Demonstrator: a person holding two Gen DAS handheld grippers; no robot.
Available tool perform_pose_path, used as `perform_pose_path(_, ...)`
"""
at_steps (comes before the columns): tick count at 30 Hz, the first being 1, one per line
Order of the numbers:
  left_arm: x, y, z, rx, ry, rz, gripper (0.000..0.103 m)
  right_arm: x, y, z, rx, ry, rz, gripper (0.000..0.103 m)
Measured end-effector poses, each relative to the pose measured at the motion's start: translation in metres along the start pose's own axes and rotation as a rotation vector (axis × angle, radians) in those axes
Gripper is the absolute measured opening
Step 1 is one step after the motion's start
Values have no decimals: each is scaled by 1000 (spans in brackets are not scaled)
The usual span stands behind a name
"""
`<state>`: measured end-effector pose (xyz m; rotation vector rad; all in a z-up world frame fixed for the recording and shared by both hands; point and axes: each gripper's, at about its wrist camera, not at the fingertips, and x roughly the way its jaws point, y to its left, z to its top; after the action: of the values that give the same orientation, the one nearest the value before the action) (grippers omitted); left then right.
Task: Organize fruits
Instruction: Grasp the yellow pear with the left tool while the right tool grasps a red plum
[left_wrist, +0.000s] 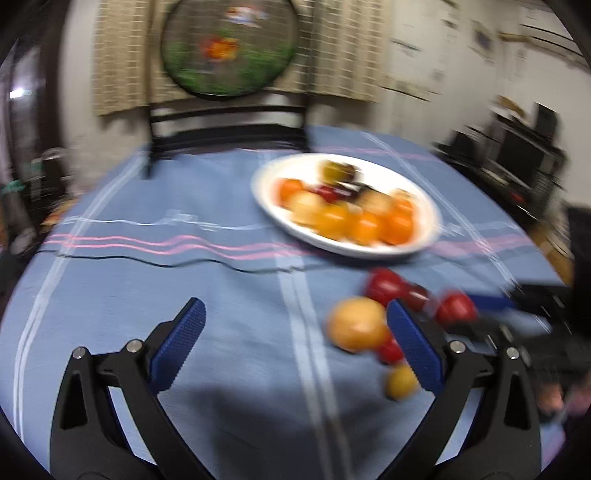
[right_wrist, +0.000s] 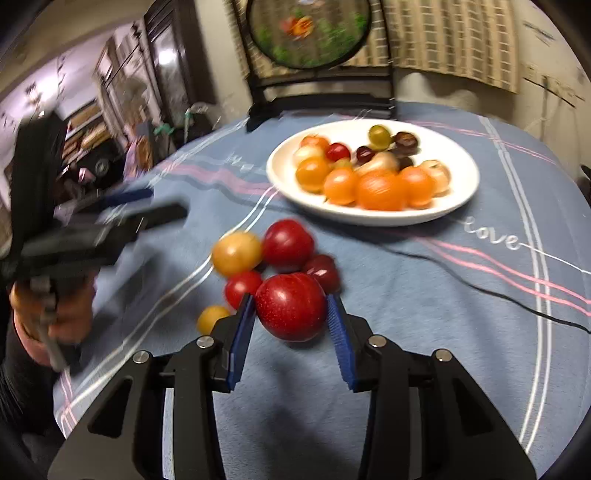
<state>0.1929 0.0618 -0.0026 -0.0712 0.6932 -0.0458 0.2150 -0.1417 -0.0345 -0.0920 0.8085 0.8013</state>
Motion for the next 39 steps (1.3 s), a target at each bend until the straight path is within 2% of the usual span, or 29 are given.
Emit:
perform_pose_path(1, -1, -5, -2, 28, 10, -29, 88, -2, -4, 1, 18, -5, -4, 41)
perform_pose_path(2, -1, -11, -5, 58, 25, -60, 83, -2, -8, 2, 33, -8, -9, 41)
perform_pose_path(4, 1, -20, -11, 99, 67, -118, 65, -3, -13, 2, 57, -11, -17, 41)
perform_pose_path(5, 4, -24, -13, 116, 92, -142, 60, -4, -14, 2, 64, -11, -19, 41)
perform_pose_path(7, 10, -31, -17, 145, 134, -164, 44, -4, -15, 2, 69, -10, -20, 41)
perform_pose_path(10, 17, -39, -22, 184, 181, -177, 34, -4, -13, 2, 60, -8, -17, 41)
perform_pose_path(19, 21, -42, -28, 201, 214, -226, 34, -5, -9, 1, 46, -6, -13, 41)
perform_pose_path(25, 30, -55, -36, 253, 252, -190, 34, -4, -9, 1, 44, -3, -13, 41)
perform_pose_path(33, 36, -57, -37, 261, 258, -191, 34, -4, -8, 0, 39, -2, -18, 41)
perform_pose_path(37, 37, -56, -37, 253, 262, -204, 25, -3, -7, 0, 35, 1, -20, 41)
perform_pose_path(39, 37, -55, -37, 249, 261, -207, 25, -3, -6, 0, 31, 2, -22, 41)
